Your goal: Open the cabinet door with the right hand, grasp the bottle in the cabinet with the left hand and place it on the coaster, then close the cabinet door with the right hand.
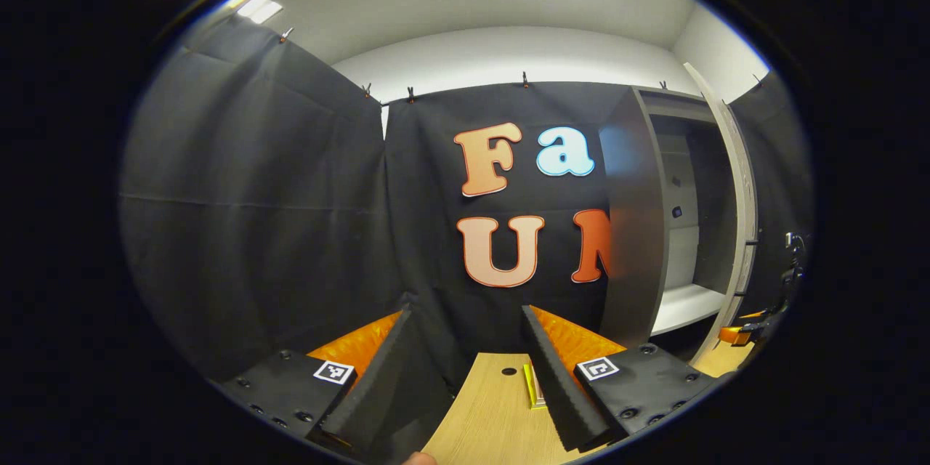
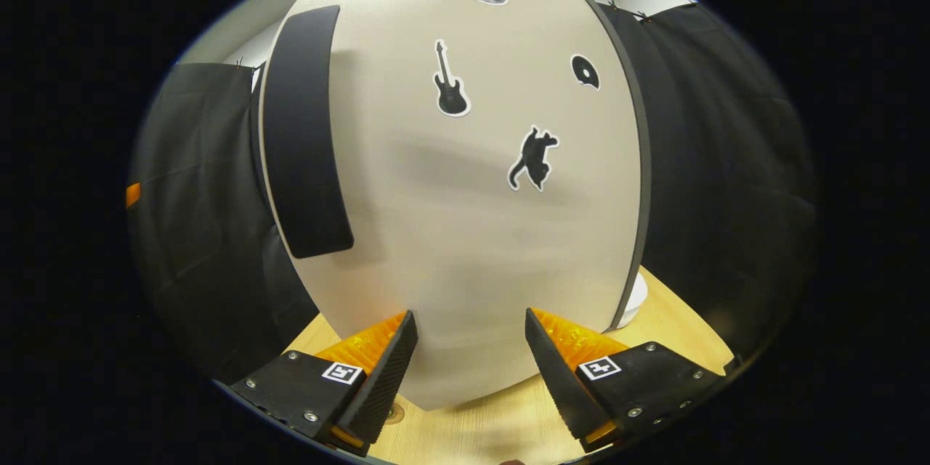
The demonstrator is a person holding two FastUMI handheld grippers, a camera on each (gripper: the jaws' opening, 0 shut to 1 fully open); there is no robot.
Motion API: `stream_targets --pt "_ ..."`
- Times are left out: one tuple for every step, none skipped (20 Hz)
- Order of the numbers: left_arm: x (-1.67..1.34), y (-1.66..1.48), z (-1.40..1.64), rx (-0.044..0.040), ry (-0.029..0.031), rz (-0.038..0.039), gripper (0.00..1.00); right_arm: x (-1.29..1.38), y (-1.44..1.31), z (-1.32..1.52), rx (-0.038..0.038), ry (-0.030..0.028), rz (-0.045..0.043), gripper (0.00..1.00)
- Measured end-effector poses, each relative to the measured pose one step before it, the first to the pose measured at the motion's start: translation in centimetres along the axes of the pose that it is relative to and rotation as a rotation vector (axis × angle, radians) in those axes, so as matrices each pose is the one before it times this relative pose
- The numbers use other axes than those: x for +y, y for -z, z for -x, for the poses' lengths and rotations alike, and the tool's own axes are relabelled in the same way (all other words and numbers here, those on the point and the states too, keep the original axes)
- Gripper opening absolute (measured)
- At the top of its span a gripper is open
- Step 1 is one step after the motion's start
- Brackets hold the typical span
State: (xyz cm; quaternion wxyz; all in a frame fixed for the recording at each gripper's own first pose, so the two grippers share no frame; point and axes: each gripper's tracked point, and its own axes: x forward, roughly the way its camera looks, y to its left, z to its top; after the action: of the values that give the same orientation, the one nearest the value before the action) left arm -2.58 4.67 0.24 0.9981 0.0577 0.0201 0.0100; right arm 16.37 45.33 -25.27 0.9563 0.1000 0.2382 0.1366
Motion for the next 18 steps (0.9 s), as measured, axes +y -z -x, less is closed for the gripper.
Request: stream_targets --pt "0.112 0.058 -0.075 0.00126 -0.00272 0.0 0.96 -0.282 -0.019 -0.563 -0.00207 0.00548 0.00112 0.92" --pt "0.033 0.034 -0.151 0.00005 -0.00288 0.00154 0.96 -0.174 0.148 -0.138 0.0048 0.00128 -0.00372 0.92" --pt "-0.058 0.026 -0.17 0.00032 -0.00127 0.00196 0.96 0.028 -0.019 -0.211 0.00027 -0.00234 -0.00491 0.92" --pt "-0.077 0.052 -0.102 0.00029 -0.00028 0.00229 0.96 0.027 -0.04 -0.159 0.00024 -0.00132 -0.00079 0.92" --pt "-0.18 0.055 -0.076 0.00157 0.00082 0.0023 0.96 0.006 -0.051 -0.159 -0.00257 -0.00045 0.00132 0.93" --pt "-0.163 0.111 -0.158 0.00212 0.00269 0.00256 0.96 0.053 -0.01 0.043 0.00028 -0.00069 0.00232 0.93" --pt "-0.221 0.157 -0.363 0.00241 0.00386 0.00262 0.96 0.05 -0.061 -0.065 -0.00115 -0.00036 0.0014 0.93" --pt "-0.114 0.052 -0.264 0.00239 0.00297 0.00268 0.96 0.06 -0.029 -0.089 0.00042 -0.00072 0.00203 0.93" --pt "-0.147 0.175 -0.095 0.0024 -0.00012 0.0026 0.96 0.042 -0.021 -0.056 0.00093 -0.00045 0.00373 0.93" --pt "-0.117 0.098 -0.181 0.00208 0.00038 0.00283 0.96 0.114 -0.081 -0.092 -0.00131 0.00043 0.00402 0.93" --pt "-0.155 -0.083 -0.287 0.00074 0.00316 0.00191 0.96 0.025 -0.059 -0.044 -0.00109 0.00103 0.004 0.93" --pt "-0.074 -0.014 -0.241 -0.0008 0.00202 -0.00088 0.96 0.096 -0.019 -0.046 -0.00043 0.00125 0.002 0.93" --pt "-0.041 0.011 -0.129 -0.00146 0.00086 -0.00238 0.96 0.038 -0.014 -0.13 -0.00128 0.00147 -0.00063 0.92" --pt "0.01 -0.022 -0.199 -0.00151 0.00065 -0.00297 0.96 0.016 0.011 -0.153 -0.00117 0.00124 -0.00237 0.93" --pt "0.005 -0.016 -0.208 -0.00126 0.00075 -0.00376 0.96 0.039 0.064 -0.131 -0.00009 0.00205 -0.00514 0.93" --pt "0.072 0.025 -0.279 -0.00124 -0.0007 -0.00401 0.96 0.046 -0.017 -0.174 0.00025 0.00158 -0.00583 0.92" --pt "-0.547 0.408 -0.394 -0.00049 -0.00019 -0.00369 0.96 0.031 0.024 -0.173 -0.00121 0.00203 -0.00473 0.92" --pt "0.049 -0.022 -0.371 -0.0007 -0.0014 -0.00298 0.95 -0.005 0.046 -0.238 -0.00049 0.00315 -0.00184 0.93"
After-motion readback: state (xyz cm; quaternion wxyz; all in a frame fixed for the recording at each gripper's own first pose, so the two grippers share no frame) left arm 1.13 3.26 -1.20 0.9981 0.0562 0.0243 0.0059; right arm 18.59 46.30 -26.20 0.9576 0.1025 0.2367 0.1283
